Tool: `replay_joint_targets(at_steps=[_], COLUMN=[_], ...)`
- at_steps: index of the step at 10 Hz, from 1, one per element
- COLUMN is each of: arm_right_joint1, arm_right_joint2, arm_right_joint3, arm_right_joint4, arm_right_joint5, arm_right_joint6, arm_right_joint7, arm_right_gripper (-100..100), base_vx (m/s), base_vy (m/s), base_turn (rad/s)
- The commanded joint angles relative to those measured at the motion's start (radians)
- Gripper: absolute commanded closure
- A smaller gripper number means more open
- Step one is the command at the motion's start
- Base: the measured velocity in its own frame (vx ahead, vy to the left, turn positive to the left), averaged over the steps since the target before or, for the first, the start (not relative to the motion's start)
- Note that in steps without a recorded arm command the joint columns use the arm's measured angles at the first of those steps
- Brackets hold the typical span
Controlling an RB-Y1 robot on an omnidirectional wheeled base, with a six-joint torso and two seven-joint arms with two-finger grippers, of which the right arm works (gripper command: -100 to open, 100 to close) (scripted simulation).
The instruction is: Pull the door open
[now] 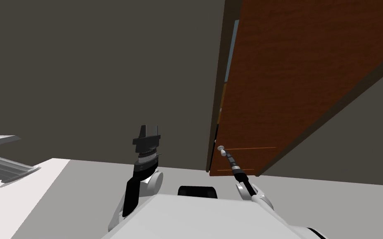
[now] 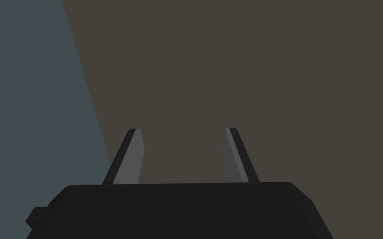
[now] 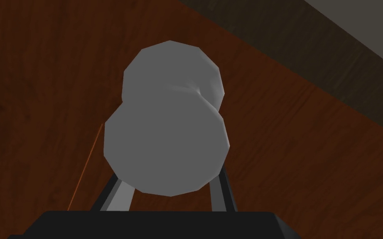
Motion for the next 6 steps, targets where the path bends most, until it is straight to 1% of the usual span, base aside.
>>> replay_joint_targets(at_steps=[1,2,3,4,5,6], arm_right_joint1=[0.037,0.037,0.037,0.037,0.038,0.038], arm_right_joint2=[0.033,0.033,0.033,0.033,0.031,0.031], arm_right_joint3=[0.023,0.023,0.023,0.023,0.027,0.027], arm_right_joint4=[-0.05,-0.023,-0.009,-0.073,-0.074,-0.074], arm_right_joint5=[0.011,0.011,0.011,0.011,-0.006,-0.006], arm_right_joint6=[0.035,0.035,0.035,0.035,0.037,0.037], arm_right_joint7=[0.0,0.0,0.0,0.0,-0.041,-0.041], arm_right_gripper=[100,100,100,100,100,100], base_vx=[0.012,0.005,0.006,-0.019,-0.045,-0.025], base_vy=[0.004,0.0,-0.006,-0.002,-0.014,-0.025], base_turn=[-0.008,0.039,-0.016,-0.026,0.098,0.05])
